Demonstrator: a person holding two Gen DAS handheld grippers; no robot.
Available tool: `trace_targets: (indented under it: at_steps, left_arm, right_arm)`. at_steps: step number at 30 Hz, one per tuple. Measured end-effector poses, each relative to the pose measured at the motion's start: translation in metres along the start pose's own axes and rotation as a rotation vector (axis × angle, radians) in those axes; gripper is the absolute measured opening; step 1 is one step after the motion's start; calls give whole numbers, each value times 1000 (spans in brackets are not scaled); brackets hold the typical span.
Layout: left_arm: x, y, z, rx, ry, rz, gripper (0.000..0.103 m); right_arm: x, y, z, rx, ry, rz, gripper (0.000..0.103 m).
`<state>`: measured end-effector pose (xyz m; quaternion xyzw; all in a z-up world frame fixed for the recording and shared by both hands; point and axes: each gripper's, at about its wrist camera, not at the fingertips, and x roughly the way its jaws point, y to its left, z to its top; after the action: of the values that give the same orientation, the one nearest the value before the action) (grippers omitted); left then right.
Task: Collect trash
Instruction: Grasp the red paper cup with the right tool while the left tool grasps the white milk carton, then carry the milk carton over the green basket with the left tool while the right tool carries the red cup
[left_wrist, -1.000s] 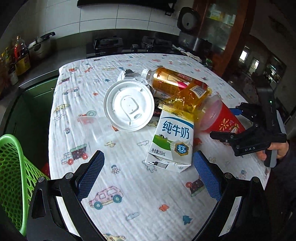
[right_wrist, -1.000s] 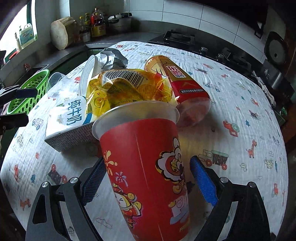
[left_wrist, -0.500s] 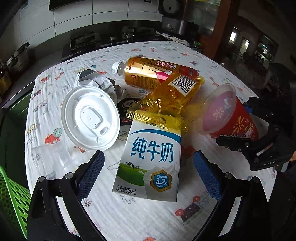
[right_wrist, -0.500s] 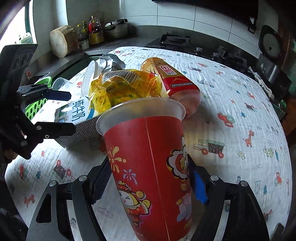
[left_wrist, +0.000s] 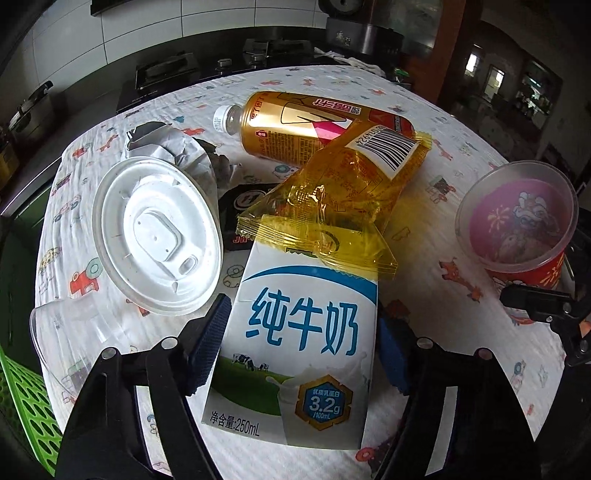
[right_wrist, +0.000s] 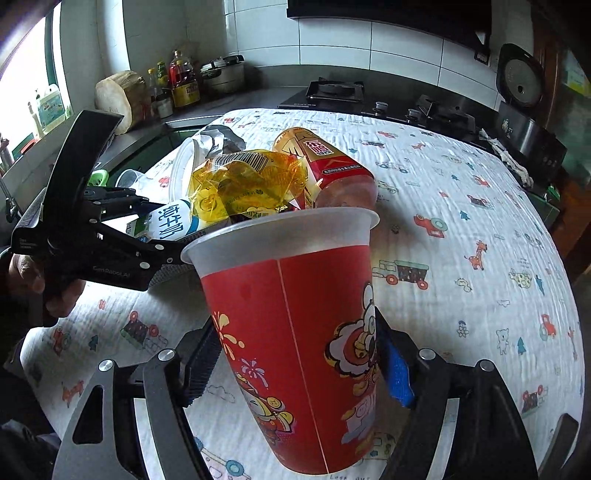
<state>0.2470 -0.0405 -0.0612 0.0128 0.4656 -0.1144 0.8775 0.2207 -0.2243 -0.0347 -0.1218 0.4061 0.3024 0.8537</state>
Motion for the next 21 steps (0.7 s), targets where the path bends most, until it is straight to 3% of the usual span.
trace_targets:
  at_steps: [7,21]
  left_arm:
    - [-12,-3,-9,3,-22,-5,68]
    - [-75,6,-51,2,-95,-9,68]
  right_arm:
    - [-8,6,-3,5,-16,4,72]
    - [-32,44,0,-22,-70,42,70]
